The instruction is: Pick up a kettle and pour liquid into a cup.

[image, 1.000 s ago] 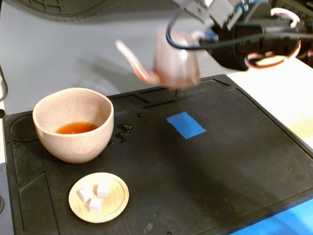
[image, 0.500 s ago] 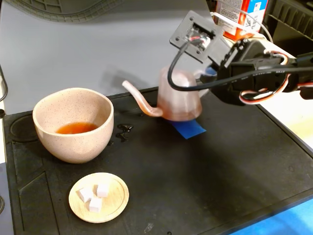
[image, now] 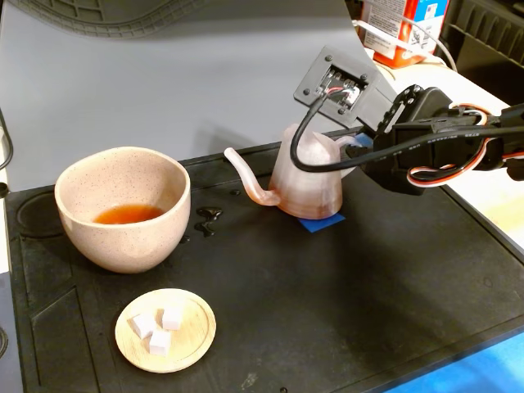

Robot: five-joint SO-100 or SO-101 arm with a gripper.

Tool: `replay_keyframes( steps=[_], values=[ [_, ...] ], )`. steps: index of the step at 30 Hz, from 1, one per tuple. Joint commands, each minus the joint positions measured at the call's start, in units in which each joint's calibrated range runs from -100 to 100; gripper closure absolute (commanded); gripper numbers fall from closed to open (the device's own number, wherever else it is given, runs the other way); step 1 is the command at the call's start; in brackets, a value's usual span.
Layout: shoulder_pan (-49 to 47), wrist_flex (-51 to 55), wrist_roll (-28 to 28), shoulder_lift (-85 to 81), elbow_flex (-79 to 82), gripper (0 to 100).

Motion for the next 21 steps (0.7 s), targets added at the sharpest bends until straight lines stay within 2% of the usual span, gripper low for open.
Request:
replay_keyframes(
  steps=[1, 17, 21],
  values=[
    [0.3, -4.2, 2.7, -0.7, 0.1, 99],
    [0.3, -4.9, 2.7, -0.8, 2.0, 99],
    [0.3, -4.8, 2.7, -0.7, 2.1, 89]
  ],
)
